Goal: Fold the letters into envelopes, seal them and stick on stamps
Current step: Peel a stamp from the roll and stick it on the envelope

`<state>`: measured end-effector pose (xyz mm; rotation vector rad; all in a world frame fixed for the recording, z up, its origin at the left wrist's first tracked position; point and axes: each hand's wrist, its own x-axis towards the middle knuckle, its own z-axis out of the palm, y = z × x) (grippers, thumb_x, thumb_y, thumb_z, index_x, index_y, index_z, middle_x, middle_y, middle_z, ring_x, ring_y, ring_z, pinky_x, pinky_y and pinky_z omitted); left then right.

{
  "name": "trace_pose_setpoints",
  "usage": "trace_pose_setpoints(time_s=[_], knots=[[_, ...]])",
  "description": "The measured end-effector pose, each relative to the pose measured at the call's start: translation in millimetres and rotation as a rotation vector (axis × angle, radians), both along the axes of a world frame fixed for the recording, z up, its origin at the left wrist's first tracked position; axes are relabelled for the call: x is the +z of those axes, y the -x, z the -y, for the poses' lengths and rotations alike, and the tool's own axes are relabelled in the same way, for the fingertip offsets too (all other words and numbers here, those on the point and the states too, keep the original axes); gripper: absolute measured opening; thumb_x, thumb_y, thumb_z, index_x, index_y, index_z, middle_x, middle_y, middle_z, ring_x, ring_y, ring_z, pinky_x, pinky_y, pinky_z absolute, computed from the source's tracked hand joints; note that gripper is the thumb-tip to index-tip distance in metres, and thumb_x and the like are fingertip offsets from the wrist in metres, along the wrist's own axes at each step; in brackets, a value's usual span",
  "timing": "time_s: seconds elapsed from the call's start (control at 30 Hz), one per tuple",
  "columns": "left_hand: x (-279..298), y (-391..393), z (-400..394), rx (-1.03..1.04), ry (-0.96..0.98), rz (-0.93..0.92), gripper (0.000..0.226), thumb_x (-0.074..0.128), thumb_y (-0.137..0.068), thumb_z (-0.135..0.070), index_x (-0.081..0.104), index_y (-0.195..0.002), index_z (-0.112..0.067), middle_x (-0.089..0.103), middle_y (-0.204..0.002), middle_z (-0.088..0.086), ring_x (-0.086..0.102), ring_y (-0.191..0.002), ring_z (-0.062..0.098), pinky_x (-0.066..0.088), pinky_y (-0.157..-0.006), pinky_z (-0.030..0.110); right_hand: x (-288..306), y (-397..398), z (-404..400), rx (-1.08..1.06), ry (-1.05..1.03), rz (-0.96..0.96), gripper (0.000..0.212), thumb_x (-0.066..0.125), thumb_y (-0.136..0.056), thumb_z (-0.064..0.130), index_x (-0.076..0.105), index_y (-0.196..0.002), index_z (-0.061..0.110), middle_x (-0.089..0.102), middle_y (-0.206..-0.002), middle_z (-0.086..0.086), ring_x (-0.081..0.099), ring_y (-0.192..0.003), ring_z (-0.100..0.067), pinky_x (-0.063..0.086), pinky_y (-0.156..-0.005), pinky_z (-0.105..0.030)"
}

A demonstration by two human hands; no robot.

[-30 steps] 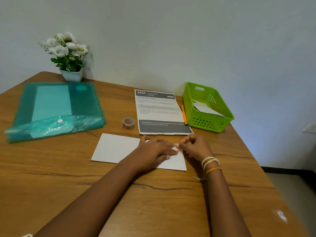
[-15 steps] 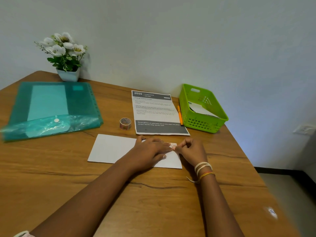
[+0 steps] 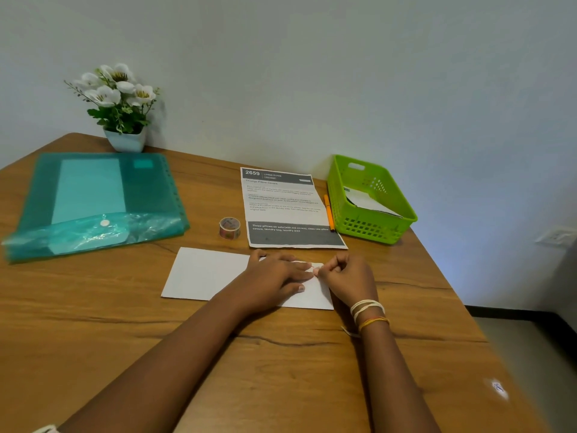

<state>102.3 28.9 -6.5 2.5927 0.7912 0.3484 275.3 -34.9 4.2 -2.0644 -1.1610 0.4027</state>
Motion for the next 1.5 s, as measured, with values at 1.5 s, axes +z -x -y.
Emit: trace_pose_setpoints(time_s=[1.5], knots=[[15.5,-4.3,27.2,0.388,0.077,0.114,0.065,0.079,-0.067,-0.052,0.059,-0.123,-0.025,0.057,-0.131,0.000,0.049,-0.120,0.021,0.045,-0.096,0.038,-8.3,27.5,51.6,-0.038,-0.077,0.187,0.022,0.066,-0.084,0.035,0.072,-0.103,0.027,0.054,-0.101,0.000,0.059,-0.094,-0.019,0.048,-0.080,-0.027]])
